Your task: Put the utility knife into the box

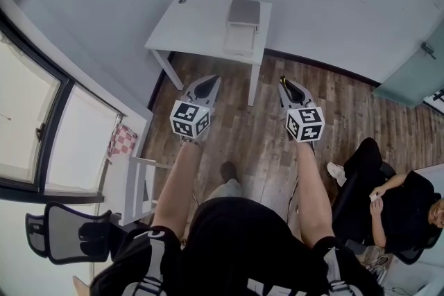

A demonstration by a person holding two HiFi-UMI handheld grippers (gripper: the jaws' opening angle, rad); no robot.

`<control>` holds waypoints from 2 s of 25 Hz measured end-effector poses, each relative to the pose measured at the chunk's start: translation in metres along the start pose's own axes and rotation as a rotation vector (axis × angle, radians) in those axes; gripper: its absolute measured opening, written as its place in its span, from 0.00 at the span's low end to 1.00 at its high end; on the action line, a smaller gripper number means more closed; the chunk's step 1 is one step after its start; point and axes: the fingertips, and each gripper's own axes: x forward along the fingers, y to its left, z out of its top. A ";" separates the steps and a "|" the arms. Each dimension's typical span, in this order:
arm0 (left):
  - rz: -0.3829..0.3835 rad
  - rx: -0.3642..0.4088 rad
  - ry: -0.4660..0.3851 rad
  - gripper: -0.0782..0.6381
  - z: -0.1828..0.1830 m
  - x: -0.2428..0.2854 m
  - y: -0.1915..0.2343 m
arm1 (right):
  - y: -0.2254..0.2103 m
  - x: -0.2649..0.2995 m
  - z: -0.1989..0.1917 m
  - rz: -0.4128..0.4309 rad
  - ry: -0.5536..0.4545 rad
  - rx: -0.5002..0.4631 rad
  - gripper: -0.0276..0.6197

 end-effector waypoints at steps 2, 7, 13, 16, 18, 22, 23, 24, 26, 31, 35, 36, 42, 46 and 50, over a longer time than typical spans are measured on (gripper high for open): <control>0.001 -0.002 0.001 0.14 0.001 0.009 0.010 | -0.005 0.013 0.001 0.000 0.004 0.001 0.17; 0.005 -0.007 0.002 0.14 -0.001 0.026 0.035 | -0.011 0.043 0.003 0.002 0.013 -0.002 0.17; 0.005 -0.022 0.008 0.14 -0.006 0.041 0.063 | -0.015 0.072 0.001 -0.004 0.038 -0.005 0.17; 0.011 -0.029 0.012 0.14 -0.009 0.047 0.078 | -0.016 0.087 -0.001 -0.004 0.051 -0.002 0.17; 0.015 -0.035 0.013 0.14 -0.010 0.052 0.088 | -0.016 0.096 -0.003 -0.005 0.060 0.000 0.17; 0.007 -0.040 0.016 0.14 -0.010 0.060 0.101 | -0.019 0.110 -0.004 -0.012 0.071 0.005 0.17; 0.003 -0.041 0.017 0.14 -0.011 0.061 0.104 | -0.019 0.113 -0.005 -0.014 0.073 0.007 0.17; -0.002 -0.041 0.017 0.14 -0.012 0.063 0.106 | -0.020 0.116 -0.005 -0.016 0.074 0.010 0.17; -0.010 -0.041 0.020 0.14 -0.013 0.067 0.111 | -0.021 0.121 -0.006 -0.021 0.076 0.016 0.17; -0.023 -0.040 0.027 0.14 -0.015 0.071 0.120 | -0.020 0.129 -0.009 -0.027 0.087 0.022 0.17; -0.028 -0.042 0.027 0.14 -0.017 0.073 0.124 | -0.024 0.132 -0.010 -0.035 0.091 0.022 0.17; -0.029 -0.043 0.027 0.14 -0.018 0.074 0.126 | -0.024 0.133 -0.010 -0.036 0.090 0.022 0.17; -0.030 -0.039 0.028 0.14 -0.017 0.082 0.134 | -0.030 0.142 -0.005 -0.038 0.080 0.024 0.17; -0.025 -0.031 0.031 0.14 -0.017 0.089 0.140 | -0.039 0.149 -0.002 -0.032 0.062 0.045 0.17; -0.005 -0.029 0.041 0.14 -0.020 0.098 0.152 | -0.051 0.163 -0.003 -0.023 0.055 0.057 0.17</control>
